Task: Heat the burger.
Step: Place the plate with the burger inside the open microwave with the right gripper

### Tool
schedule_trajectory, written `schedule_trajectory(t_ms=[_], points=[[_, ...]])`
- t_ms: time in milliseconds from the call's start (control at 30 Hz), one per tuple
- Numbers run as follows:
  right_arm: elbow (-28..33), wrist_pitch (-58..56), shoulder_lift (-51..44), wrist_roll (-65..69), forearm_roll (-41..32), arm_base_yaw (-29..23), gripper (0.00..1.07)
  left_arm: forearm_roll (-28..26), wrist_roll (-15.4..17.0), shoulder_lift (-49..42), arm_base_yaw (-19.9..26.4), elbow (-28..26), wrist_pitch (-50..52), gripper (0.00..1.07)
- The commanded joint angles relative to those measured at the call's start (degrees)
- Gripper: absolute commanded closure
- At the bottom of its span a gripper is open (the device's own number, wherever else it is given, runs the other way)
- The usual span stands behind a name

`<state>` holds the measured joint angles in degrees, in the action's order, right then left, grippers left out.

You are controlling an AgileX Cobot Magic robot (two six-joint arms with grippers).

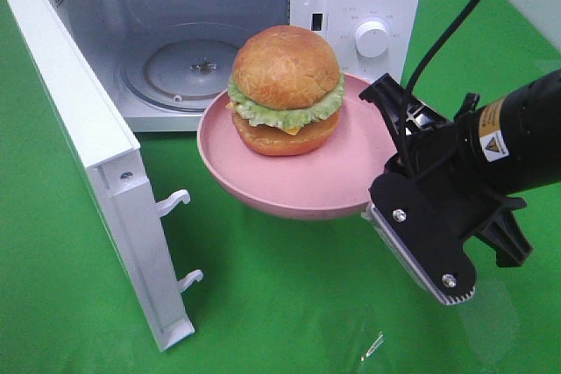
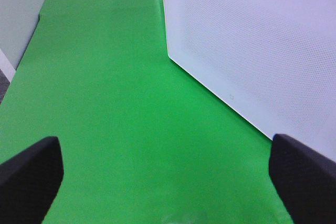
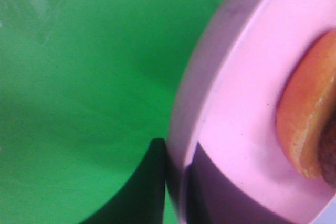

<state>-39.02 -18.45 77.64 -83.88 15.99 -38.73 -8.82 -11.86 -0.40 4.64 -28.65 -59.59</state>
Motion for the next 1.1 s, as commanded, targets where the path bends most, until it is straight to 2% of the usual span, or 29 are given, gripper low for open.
schedule_trajectory(t_ms=[33,533,1100], points=[[-2.52,4.18,0.80,1.60,1.55,-0.11,1.07,-0.29,0.23,-1.26,0.00,0.17,0.00,0.07],[-9.45,6.70,10.31,3.67,1.43,-2.06,1.07,-0.29,0.23,-1.26,0.00,0.17,0.00,0.07],[-16.04,6.30,16.50,3.67,0.92,-3.44,1.07,-0.29,0.23,-1.26,0.00,0.17,0.00,0.07]])
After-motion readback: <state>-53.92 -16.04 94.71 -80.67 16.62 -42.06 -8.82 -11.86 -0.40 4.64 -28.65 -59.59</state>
